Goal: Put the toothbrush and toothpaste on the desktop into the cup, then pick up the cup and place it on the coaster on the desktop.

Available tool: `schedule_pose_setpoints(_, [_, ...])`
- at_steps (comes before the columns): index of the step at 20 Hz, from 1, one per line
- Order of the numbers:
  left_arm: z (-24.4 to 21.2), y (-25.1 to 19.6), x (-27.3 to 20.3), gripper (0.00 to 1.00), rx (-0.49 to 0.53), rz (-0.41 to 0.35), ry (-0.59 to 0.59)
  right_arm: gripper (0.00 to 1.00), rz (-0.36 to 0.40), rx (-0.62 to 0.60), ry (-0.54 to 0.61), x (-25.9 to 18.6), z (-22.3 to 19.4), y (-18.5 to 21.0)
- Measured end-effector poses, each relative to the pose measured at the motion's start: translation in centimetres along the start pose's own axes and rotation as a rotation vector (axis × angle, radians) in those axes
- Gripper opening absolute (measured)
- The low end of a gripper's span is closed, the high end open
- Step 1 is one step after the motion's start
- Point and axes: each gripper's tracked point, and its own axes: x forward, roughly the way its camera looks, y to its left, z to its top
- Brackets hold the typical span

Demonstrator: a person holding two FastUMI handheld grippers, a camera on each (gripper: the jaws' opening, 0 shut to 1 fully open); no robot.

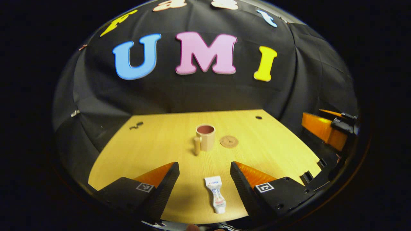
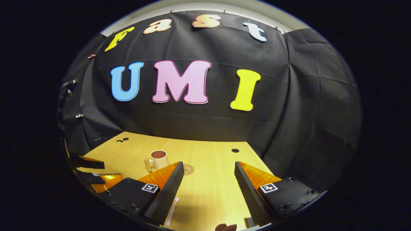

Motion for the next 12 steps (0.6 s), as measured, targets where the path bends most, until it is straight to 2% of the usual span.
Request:
schedule_pose_setpoints(6, [-8.0, -2.3, 4.4, 0.94, -0.088, -0.011, 0.31, 0.97, -0.014, -0.014, 0.052, 0.6, -1.9, -2.4])
schedule_pose_setpoints(9, [-10.6, -2.3, 6.5, 0.88, -0.127, 0.015, 0.401, 0.97, -0.016, -0.016, 0.08, 1.7, -2.7, -3.8])
schedule_pose_setpoints(12, [-12.3, -1.6, 8.3, 0.87, -0.115, 0.058, 0.475, 0.97, -0.004, -0.016, 0.098, 3.0, -3.3, -4.6])
